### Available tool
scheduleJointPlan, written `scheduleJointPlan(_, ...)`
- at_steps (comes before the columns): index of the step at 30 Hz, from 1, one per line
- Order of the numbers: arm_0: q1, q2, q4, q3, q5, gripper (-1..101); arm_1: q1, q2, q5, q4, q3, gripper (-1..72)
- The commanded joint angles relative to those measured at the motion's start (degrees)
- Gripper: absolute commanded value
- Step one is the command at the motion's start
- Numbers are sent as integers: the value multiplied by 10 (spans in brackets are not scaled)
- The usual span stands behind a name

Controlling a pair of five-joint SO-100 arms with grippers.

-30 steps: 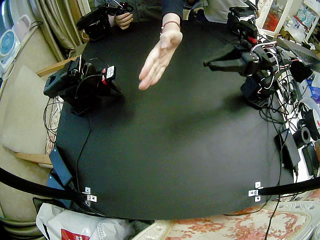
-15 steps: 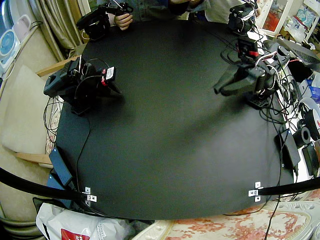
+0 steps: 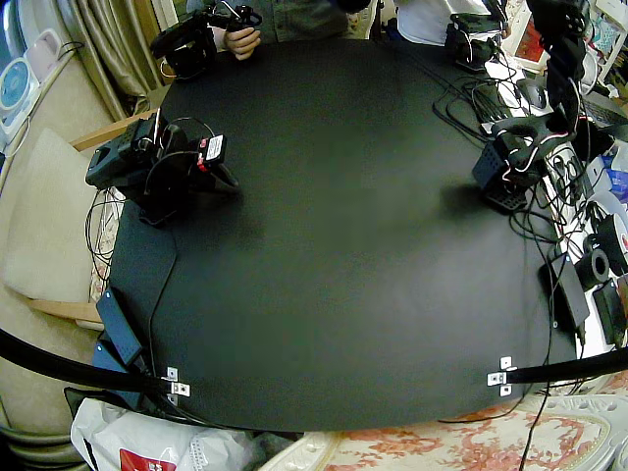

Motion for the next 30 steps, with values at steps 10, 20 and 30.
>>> scheduleJointPlan(10,62,-11,-54,-56,23,0,4,-30,16,-28,-6,5)
scheduleJointPlan(20,207,-35,161,-167,236,0,5,-27,16,-26,-6,-3)
scheduleJointPlan(30,507,210,247,223,543,51,-6,4,6,-3,-6,-3)
